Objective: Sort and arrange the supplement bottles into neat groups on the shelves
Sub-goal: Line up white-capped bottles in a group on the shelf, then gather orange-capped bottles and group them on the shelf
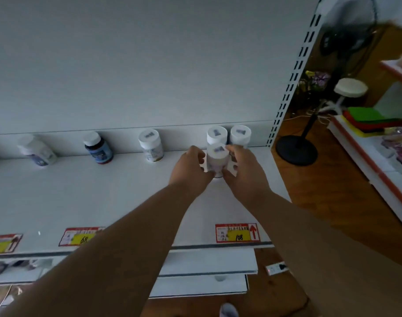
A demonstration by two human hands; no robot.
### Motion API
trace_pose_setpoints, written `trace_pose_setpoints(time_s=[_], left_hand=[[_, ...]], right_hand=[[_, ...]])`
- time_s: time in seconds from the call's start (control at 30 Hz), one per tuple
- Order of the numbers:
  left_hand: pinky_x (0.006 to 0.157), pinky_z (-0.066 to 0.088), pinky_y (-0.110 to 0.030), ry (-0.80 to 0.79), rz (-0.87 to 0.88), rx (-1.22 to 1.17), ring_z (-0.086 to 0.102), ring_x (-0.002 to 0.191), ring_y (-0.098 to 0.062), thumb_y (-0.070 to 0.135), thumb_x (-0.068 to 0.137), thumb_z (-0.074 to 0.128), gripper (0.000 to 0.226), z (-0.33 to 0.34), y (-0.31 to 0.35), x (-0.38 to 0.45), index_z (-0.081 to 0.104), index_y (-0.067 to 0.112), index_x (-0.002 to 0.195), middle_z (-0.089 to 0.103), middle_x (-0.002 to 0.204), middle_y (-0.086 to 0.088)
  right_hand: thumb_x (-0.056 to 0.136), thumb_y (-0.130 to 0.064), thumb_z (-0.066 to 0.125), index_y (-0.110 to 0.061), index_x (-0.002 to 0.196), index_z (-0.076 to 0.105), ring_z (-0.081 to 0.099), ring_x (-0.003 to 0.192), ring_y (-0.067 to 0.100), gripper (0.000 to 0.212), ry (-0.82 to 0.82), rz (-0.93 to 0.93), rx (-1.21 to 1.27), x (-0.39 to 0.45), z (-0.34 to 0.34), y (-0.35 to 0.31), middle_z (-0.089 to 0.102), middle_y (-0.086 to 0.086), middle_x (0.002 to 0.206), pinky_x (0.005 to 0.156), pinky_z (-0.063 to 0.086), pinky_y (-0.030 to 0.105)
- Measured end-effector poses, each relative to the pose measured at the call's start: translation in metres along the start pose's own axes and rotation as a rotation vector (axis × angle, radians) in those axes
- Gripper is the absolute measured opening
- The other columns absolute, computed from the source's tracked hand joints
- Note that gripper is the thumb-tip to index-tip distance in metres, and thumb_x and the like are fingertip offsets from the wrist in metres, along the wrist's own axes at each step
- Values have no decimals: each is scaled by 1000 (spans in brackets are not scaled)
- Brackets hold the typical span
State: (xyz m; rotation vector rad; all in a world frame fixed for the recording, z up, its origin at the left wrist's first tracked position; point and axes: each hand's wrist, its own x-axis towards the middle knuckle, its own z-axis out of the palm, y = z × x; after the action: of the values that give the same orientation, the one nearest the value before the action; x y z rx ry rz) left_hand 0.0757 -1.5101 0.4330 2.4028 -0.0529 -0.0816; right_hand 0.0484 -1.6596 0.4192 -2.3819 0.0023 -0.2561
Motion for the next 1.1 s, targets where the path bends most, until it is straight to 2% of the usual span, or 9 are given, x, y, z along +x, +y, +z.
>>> trace_pose_setpoints(time_s=[0.17, 0.33, 0.47, 0.57, 0.7, 0.83, 0.93, 1.1], left_hand=[[74, 45, -23, 40, 66, 13, 60, 92, -8, 29, 82, 76, 46, -21, -8, -45, 49, 26, 118, 57, 113, 10], [77, 46, -24, 179, 97, 22, 59, 93, -8, 27, 84, 75, 45, -81, -47, -109, 48, 27, 121, 54, 111, 12], [77, 51, -30, 322, 14, 36, 58, 88, -8, 25, 84, 75, 42, -155, -122, -182, 49, 28, 117, 54, 109, 12], [77, 50, -31, 420, -62, 76, 58, 87, -7, 23, 83, 74, 40, -221, -194, -252, 50, 27, 116, 55, 107, 12], [76, 46, -29, 513, -211, 171, 56, 88, -7, 26, 83, 72, 39, -312, -286, -351, 52, 30, 116, 55, 103, 15], [77, 48, -30, 545, -362, 251, 57, 89, -8, 29, 84, 71, 41, -380, -359, -431, 53, 30, 120, 56, 110, 13], [79, 48, -30, 555, -454, 308, 57, 97, -10, 31, 85, 70, 41, -420, -416, -462, 53, 29, 122, 54, 112, 13], [82, 46, -28, 574, -563, 305, 57, 104, -13, 31, 88, 67, 41, -469, -513, -463, 52, 29, 126, 55, 118, 10]], right_hand=[[86, -19, 73, -22, 135, 48, 52, 121, 24, 56, 120, -66, -29, -32, -11, -19, 50, 7, 133, 101, 48, 41], [83, -16, 73, -15, 129, 54, 55, 113, 27, 49, 143, -235, -10, -66, 8, -91, 54, 10, 126, 92, 51, 41], [83, -17, 71, -14, 127, 56, 56, 106, 24, 46, 24, -407, 59, -112, 66, -187, 54, 8, 119, 90, 49, 35], [86, -22, 69, -21, 126, 55, 55, 104, 15, 43, -128, -488, 154, -159, 128, -270, 50, 0, 120, 91, 48, 31], [85, -21, 68, -24, 120, 57, 54, 99, 11, 37, -259, -579, 272, -225, 211, -379, 48, -4, 114, 93, 47, 29], [84, -22, 68, -23, 118, 57, 52, 97, 10, 36, -387, -665, 293, -274, 281, -466, 49, -3, 114, 90, 45, 30], [85, -28, 67, -27, 124, 54, 52, 103, 12, 41, -519, -719, 227, -291, 337, -521, 45, -6, 115, 90, 45, 31], [86, -32, 66, -29, 124, 52, 50, 103, 13, 40, -598, -787, 175, -283, 443, -595, 42, -8, 112, 87, 44, 29]])
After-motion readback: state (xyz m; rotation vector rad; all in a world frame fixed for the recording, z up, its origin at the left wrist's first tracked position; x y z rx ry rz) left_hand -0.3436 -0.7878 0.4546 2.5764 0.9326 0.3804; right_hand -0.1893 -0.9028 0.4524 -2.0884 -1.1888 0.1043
